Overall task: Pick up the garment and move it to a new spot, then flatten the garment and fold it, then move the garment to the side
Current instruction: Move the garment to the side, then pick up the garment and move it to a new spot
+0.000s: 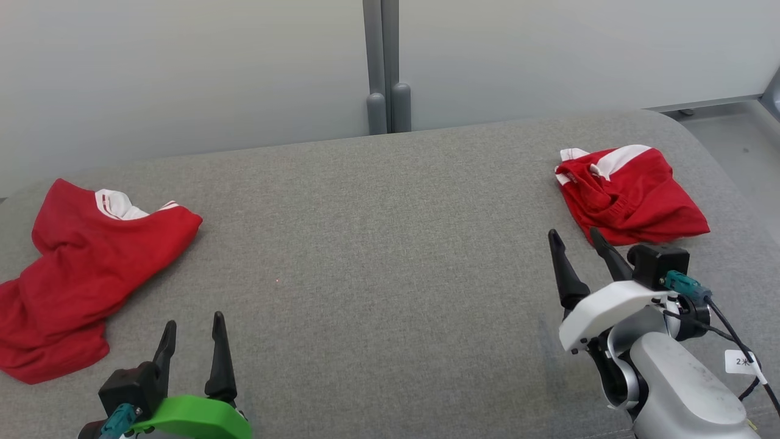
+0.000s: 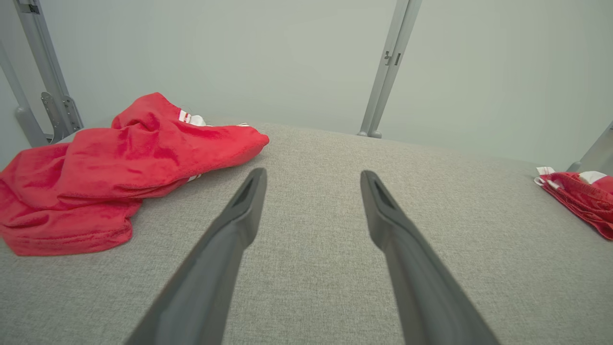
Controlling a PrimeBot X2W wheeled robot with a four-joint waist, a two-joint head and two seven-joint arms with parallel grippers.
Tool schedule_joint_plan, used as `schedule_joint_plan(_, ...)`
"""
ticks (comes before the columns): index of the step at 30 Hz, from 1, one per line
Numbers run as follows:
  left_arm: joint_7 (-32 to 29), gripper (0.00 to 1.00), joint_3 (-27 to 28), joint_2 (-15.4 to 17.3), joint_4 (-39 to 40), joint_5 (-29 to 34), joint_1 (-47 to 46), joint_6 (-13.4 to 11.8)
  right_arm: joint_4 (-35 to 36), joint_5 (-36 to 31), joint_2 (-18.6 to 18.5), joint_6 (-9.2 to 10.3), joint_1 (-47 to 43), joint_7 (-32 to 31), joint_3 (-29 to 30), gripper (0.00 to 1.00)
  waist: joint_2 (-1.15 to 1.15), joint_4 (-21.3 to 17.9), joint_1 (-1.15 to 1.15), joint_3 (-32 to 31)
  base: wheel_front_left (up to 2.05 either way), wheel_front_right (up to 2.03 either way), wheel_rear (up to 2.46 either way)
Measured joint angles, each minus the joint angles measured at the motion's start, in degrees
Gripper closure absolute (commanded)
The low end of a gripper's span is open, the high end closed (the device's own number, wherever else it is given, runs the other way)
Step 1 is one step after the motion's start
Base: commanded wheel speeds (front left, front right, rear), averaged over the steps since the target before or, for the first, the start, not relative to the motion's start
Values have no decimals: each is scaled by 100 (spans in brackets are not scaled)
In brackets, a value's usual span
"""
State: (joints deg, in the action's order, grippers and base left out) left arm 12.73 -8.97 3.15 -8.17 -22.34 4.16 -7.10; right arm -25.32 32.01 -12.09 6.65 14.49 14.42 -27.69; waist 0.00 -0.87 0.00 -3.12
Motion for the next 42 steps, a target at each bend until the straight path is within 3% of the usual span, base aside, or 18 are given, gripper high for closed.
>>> schedule_joint_plan(30, 52, 0, 118, -19, 116, 187, 64, 0, 1011, -548, 51, 52, -961, 0, 479, 0, 0, 21, 0, 12, 0, 0, 0)
schedule_joint_plan(42, 52, 0, 34, -29, 112, 246, 57, 0, 1234, -731, 48, 53, -1108, 0, 703, 0, 0, 412, 0, 22, 0, 0, 0)
